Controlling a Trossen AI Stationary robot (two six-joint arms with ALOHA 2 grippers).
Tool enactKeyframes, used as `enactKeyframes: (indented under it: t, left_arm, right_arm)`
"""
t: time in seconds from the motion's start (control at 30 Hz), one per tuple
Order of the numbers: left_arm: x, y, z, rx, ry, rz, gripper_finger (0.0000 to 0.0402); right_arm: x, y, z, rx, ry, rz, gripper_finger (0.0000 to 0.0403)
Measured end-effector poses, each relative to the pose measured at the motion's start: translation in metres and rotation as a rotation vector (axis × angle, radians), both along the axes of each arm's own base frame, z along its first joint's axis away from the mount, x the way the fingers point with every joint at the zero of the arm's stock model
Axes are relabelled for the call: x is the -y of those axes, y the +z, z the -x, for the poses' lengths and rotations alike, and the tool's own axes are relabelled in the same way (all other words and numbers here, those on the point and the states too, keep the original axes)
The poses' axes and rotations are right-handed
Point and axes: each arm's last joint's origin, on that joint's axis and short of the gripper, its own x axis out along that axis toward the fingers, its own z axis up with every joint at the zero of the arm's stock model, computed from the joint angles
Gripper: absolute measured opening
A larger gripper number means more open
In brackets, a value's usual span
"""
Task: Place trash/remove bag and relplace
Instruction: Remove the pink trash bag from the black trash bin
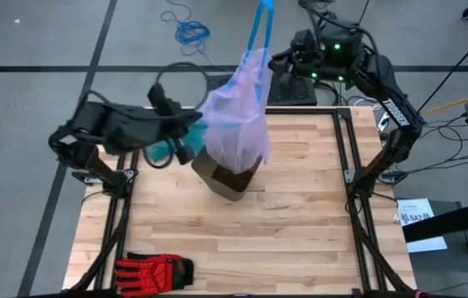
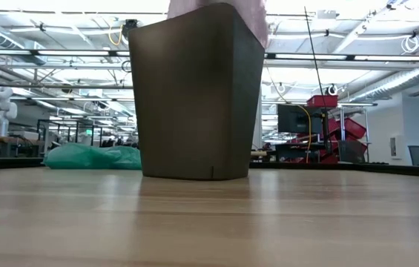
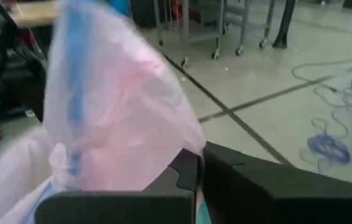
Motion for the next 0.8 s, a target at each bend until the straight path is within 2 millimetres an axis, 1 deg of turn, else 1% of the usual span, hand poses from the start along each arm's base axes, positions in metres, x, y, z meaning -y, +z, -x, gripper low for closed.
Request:
enactKeyframes:
  t: [0.1, 0.2, 0.27, 0.33, 0.47, 0.6, 0.7, 0.8]
  left_arm:
    - [0.0, 0.011, 0.014, 0.072, -0.05, 0.039, 0.0]
    - [-0.001, 0.019, 0.027, 0.126, -0.1, 0.071, 0.0]
    - [-0.002, 0.021, 0.033, 0.14, -0.124, 0.085, 0.0]
    - [-0.001, 0.021, 0.035, 0.129, -0.16, 0.1, 0.0]
    - [0.002, 0.007, 0.036, -0.028, -0.258, 0.148, 0.0]
    - [0.004, -0.014, 0.031, -0.217, -0.219, 0.209, 0.0001]
    - [0.009, -0.02, 0.02, -0.251, -0.245, 0.258, 0.0011]
    - [0.016, -0.024, 0.012, -0.261, -0.266, 0.29, 0.0032]
  right_arm:
    - [0.004, -0.01, -0.01, -0.046, 0.014, -0.027, 0.0]
    - [0.007, -0.019, -0.021, -0.079, 0.072, -0.073, 0.0]
    - [0.01, -0.024, -0.027, -0.087, 0.089, -0.102, 0.0]
    - [0.011, -0.026, -0.032, -0.085, 0.095, -0.105, 0.0]
    - [0.011, -0.023, -0.035, -0.043, 0.098, -0.085, 0.0]
    - [0.011, -0.019, -0.036, -0.012, 0.098, -0.069, 0.0]
    - [0.012, -0.019, -0.035, -0.011, 0.096, -0.068, 0.0]
    - [0.012, -0.019, -0.035, -0.014, 0.097, -0.07, 0.0]
